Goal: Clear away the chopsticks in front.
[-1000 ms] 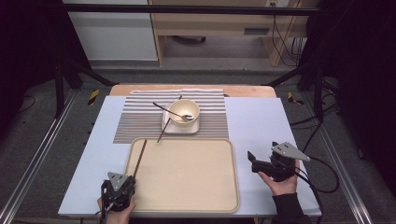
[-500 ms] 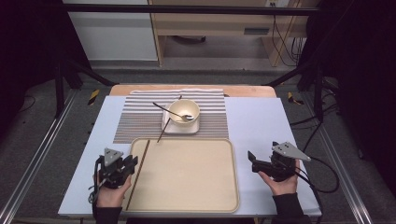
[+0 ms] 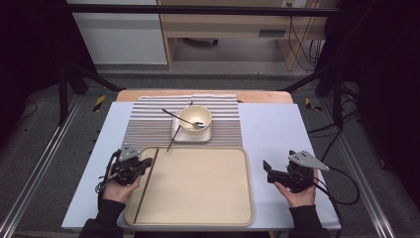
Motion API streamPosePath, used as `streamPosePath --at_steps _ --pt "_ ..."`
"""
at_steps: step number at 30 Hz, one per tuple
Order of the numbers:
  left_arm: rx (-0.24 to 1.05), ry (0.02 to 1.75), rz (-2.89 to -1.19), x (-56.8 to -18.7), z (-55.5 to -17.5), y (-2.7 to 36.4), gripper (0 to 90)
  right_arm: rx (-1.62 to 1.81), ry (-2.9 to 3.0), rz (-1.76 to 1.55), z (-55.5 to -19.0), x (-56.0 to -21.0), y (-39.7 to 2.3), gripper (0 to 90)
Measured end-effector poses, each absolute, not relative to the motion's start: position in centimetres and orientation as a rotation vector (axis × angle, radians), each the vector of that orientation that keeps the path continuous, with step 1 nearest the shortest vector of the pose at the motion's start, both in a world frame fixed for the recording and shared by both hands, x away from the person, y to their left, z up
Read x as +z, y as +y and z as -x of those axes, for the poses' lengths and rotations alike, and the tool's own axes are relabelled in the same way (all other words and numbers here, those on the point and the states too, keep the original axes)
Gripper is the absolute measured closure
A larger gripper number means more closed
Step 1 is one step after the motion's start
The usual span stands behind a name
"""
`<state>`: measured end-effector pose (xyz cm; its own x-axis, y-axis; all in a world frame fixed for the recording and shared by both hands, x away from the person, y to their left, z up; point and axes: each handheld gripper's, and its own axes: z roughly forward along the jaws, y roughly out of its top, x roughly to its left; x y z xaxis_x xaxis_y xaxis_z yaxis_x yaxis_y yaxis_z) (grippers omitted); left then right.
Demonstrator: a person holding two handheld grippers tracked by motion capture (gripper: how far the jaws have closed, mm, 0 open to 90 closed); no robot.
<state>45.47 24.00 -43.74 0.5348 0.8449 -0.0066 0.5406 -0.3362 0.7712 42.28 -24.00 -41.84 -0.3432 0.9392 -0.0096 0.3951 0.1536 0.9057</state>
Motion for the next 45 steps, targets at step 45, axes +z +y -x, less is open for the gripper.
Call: streamPosePath --at_steps 45 --pt "0.547 1.112 -2.186 -46.6 -46.2 24.1 89.3 1.141 1.844 -1.281 -42.4 -42.3 -24.1 5.0"
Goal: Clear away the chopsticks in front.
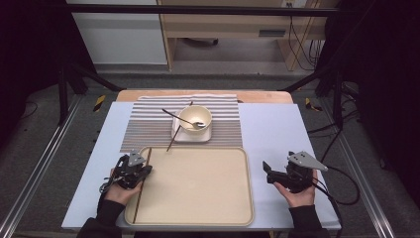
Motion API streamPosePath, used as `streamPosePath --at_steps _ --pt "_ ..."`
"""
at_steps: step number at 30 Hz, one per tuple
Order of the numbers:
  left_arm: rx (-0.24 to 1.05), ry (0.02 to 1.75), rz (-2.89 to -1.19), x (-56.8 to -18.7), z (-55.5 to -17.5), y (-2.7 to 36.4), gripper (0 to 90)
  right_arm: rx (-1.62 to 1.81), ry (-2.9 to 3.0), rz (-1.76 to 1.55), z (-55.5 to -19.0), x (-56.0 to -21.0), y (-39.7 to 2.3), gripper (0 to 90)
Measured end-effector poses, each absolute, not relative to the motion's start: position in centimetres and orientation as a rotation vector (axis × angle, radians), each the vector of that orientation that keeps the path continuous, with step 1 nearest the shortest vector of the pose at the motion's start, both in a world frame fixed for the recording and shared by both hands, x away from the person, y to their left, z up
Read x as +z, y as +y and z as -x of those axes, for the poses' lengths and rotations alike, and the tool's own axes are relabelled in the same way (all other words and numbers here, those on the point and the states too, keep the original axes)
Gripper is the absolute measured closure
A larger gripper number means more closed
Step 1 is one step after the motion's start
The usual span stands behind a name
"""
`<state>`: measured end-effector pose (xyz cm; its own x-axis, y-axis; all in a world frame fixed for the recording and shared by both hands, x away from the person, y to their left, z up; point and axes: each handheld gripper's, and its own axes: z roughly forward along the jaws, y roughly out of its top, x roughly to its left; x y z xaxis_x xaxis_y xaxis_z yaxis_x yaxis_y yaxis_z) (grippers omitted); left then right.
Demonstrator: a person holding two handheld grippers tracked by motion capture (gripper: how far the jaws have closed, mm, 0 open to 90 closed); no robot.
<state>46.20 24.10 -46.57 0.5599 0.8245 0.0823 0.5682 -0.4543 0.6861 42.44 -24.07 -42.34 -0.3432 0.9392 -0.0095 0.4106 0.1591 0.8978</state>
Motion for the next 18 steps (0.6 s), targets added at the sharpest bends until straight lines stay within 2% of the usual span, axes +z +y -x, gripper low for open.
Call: streamPosePath --at_steps 5,10,11,12,15,18 --pt "0.561 1.102 -2.146 -45.8 -46.1 24.2 86.9 1.146 1.841 -1.281 -42.5 -42.3 -24.1 5.0" --pt "0.589 1.1 -2.095 -44.8 -46.1 24.4 79.8 1.152 1.841 -1.282 -42.4 -42.3 -24.2 5.0" --pt "0.598 1.101 -2.081 -44.6 -46.1 24.5 75.0 1.153 1.842 -1.283 -42.5 -42.3 -24.2 5.0" --pt "0.606 1.1 -2.07 -44.4 -46.1 24.6 75.0 1.153 1.842 -1.283 -42.5 -42.3 -24.2 5.0" --pt "0.639 1.102 -2.015 -43.7 -46.1 24.7 65.7 1.155 1.845 -1.283 -42.5 -42.3 -24.1 5.0" --pt "0.645 1.105 -1.971 -43.0 -46.2 24.8 53.9 1.153 1.845 -1.283 -42.5 -42.3 -24.1 5.0"
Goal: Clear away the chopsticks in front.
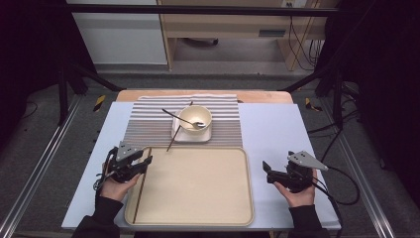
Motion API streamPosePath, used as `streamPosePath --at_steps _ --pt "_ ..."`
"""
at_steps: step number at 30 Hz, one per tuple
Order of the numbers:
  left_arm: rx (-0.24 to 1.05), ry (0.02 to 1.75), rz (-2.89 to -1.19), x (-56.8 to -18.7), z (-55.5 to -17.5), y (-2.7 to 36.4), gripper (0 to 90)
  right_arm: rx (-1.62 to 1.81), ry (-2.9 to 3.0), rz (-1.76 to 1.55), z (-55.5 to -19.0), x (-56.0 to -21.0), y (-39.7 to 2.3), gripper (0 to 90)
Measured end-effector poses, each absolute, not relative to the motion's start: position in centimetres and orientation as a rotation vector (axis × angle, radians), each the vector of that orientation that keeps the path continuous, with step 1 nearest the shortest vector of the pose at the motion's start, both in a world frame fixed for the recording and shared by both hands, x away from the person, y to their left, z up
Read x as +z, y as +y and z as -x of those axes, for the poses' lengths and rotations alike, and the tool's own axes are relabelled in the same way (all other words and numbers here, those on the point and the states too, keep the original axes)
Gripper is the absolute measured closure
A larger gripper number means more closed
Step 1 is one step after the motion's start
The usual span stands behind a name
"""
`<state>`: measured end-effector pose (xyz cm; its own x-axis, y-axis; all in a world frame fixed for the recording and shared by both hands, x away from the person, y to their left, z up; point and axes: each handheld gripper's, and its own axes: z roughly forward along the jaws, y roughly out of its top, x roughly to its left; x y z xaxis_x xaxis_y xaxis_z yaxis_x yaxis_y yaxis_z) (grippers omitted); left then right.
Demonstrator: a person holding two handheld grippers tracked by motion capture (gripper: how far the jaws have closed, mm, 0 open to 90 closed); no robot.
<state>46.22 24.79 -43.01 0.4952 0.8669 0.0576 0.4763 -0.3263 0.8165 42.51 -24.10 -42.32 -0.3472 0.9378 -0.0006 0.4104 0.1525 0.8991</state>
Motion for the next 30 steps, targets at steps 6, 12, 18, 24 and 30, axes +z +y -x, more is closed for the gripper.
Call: streamPosePath --at_steps 6,12,18,24,30 --pt "0.657 1.1 -1.922 -41.5 -47.0 24.3 47.5 1.154 1.852 -1.286 -42.5 -42.4 -24.0 5.0" --pt "0.662 1.042 -1.937 -40.3 -48.4 23.2 45.2 1.162 1.844 -1.291 -42.4 -42.4 -24.0 4.8" --pt "0.664 1.037 -1.919 -39.7 -50.1 22.4 41.7 1.166 1.839 -1.292 -42.4 -42.2 -24.1 4.7" --pt "0.698 1.037 -1.931 -39.5 -52.0 21.1 38.1 1.177 1.834 -1.295 -42.4 -42.2 -24.2 4.7" --pt "0.701 1.051 -1.968 -40.1 -54.0 19.5 37.7 1.165 1.844 -1.295 -42.5 -42.3 -24.1 4.6"
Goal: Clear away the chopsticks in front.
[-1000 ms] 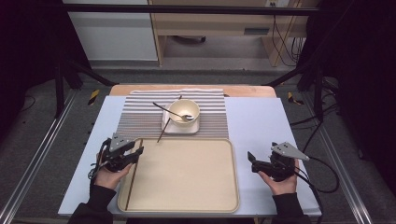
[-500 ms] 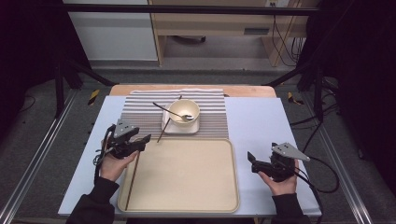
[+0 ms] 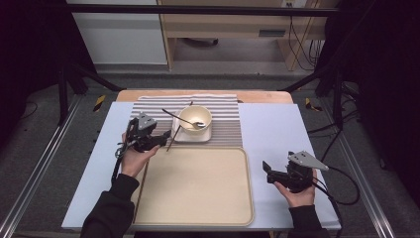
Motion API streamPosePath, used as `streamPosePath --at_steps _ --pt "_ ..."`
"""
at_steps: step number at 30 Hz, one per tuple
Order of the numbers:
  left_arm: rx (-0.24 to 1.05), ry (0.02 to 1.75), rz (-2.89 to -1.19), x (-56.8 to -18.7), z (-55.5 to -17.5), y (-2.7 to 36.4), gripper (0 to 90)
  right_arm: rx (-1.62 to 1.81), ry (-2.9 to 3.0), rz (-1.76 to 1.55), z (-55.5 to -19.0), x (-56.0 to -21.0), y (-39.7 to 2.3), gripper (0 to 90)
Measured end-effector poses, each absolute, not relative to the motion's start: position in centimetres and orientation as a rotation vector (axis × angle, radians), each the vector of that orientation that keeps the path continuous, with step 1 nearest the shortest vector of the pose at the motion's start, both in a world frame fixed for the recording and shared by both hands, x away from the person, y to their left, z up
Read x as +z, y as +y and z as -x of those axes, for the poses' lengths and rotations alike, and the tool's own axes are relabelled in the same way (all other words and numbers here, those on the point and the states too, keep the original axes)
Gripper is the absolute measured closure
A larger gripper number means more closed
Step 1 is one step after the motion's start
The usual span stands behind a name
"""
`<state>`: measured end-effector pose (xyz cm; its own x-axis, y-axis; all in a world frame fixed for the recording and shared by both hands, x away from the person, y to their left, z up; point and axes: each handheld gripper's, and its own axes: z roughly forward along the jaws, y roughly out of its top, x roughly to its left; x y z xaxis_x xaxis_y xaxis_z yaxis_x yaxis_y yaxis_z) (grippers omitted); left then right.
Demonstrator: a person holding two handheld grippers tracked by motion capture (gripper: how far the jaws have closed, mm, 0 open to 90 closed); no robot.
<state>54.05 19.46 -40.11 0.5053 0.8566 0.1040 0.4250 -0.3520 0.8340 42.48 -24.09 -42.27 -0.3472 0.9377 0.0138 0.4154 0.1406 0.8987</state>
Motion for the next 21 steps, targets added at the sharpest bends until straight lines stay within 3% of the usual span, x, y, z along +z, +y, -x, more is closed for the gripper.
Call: streamPosePath --at_steps 9,21 --pt "0.696 1.044 -2.091 -42.2 -56.8 17.2 42.8 1.167 1.84 -1.295 -42.5 -42.2 -24.2 4.5" --pt "0.671 1.094 -2.136 -44.7 -59.3 16.0 59.2 1.164 1.848 -1.299 -42.5 -42.2 -24.2 4.5"
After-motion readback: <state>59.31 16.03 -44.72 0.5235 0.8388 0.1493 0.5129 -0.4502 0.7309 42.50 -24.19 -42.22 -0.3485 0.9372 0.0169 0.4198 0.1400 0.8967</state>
